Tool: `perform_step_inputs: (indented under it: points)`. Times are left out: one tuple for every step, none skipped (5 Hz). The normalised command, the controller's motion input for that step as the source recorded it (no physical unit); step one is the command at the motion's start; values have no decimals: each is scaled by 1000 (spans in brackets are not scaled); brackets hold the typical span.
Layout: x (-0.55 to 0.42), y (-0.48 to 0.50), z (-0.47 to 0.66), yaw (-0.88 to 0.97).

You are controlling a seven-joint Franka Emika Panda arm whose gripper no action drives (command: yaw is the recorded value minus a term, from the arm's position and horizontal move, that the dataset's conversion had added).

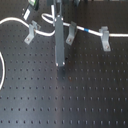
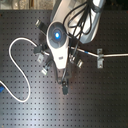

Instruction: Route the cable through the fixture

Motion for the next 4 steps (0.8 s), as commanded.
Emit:
perform_step_inputs:
  points:
    - [3,-19,1,0]
    - [18,-29,1,0]
    - [283,16,-79,0]
    - [281,-112,-324,0]
